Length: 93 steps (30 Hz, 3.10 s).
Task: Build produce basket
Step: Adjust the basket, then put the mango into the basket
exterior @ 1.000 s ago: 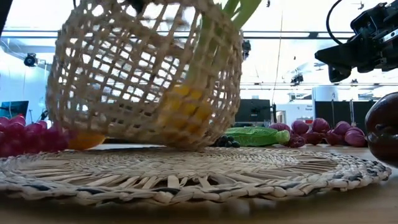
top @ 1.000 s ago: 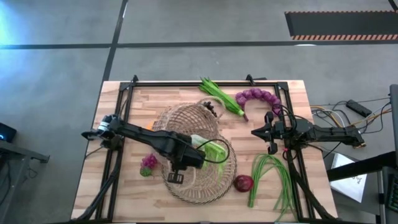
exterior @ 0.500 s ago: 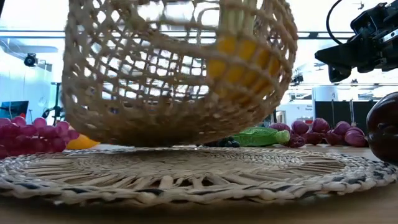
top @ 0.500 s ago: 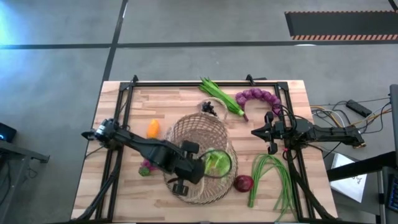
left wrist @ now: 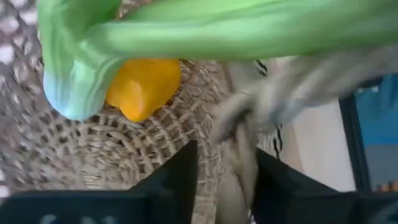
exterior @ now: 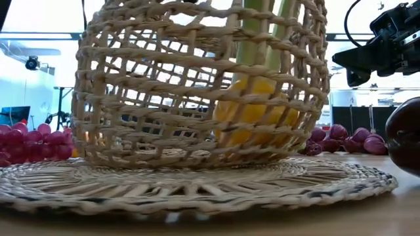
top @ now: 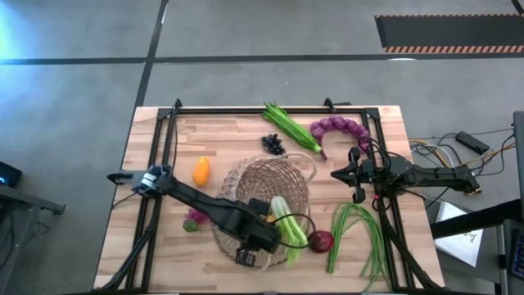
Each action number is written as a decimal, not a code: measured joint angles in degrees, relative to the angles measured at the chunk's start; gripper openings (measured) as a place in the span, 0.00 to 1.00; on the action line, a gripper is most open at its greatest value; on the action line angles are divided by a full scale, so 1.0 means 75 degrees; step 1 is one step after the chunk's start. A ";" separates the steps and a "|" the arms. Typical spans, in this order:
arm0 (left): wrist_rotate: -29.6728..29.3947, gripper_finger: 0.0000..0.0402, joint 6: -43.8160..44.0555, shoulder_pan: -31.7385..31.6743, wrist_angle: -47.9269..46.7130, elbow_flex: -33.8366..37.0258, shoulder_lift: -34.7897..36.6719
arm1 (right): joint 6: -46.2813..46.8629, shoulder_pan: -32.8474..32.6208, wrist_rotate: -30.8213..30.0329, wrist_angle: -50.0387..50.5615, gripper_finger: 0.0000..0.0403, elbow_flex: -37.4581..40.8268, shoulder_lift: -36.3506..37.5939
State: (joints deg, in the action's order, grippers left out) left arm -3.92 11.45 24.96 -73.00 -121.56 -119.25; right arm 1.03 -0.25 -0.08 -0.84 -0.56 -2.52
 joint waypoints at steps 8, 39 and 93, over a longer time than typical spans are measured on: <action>0.1519 0.52 0.0705 -0.0466 0.0157 -0.0309 0.0315 | -0.0013 0.0002 0.0001 -0.0004 0.04 0.0000 0.0000; -0.3621 0.59 0.7148 0.0579 -0.1245 0.4533 0.5078 | -0.0001 0.0000 -0.0002 -0.0003 0.04 -0.0002 -0.0029; -0.2743 0.54 0.5931 -0.3849 0.3415 1.0840 0.5884 | -0.0013 0.0000 -0.0002 -0.0003 0.04 0.0001 -0.0035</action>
State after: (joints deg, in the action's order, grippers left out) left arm -24.49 55.94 -3.90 -47.39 -40.25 -75.12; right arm 0.93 -0.25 -0.10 -0.86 -0.56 -2.79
